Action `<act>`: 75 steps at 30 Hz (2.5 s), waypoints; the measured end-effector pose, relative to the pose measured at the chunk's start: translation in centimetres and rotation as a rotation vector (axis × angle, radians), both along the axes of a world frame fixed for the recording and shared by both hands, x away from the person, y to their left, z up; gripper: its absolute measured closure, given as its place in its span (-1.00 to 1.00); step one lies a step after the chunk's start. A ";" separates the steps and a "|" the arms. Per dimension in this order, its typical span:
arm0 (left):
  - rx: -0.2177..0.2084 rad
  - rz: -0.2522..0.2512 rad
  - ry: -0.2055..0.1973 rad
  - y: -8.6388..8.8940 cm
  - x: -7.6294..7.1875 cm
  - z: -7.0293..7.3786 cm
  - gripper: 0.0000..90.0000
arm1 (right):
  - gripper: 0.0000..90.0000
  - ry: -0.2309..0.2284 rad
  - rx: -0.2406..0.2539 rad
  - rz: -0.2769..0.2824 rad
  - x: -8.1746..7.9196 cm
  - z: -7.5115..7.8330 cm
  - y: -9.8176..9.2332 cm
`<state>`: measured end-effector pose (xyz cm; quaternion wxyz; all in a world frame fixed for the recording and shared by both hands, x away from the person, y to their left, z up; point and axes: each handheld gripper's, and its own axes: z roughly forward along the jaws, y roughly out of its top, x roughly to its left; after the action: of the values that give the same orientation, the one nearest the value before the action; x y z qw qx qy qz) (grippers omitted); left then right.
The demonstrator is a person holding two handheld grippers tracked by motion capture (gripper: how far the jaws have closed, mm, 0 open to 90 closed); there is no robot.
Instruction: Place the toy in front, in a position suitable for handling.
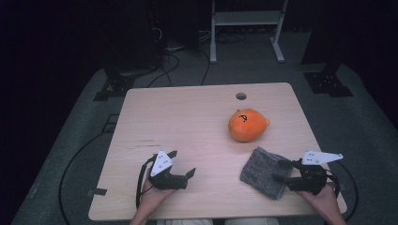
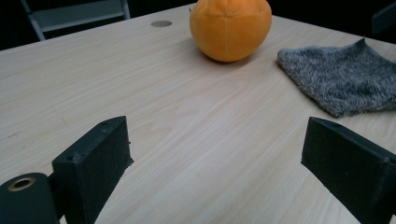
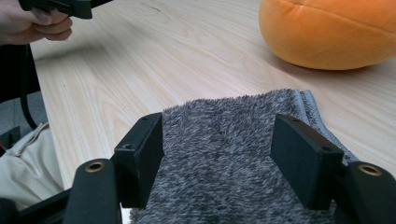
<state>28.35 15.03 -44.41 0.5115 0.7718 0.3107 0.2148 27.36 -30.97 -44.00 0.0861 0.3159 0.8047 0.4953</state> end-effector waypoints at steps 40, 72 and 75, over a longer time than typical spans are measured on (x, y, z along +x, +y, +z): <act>-0.113 -0.077 0.006 -17.9 13.2 4.9 -0.84 | -0.28 -0.016 0.035 0.017 -0.4 0.5 -0.2; -0.005 -0.020 0.016 -18.1 15.3 1.6 0.27 | -0.27 -0.009 0.039 0.041 0.2 0.5 0.4; -0.027 -0.028 0.002 -16.1 14.5 2.0 0.27 | -0.27 0.000 0.016 0.046 0.4 0.2 0.5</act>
<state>42.85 -1.10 -42.42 0.5244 0.7694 0.3034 0.2025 27.72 -30.48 -43.84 0.0721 0.2982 0.8076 0.5036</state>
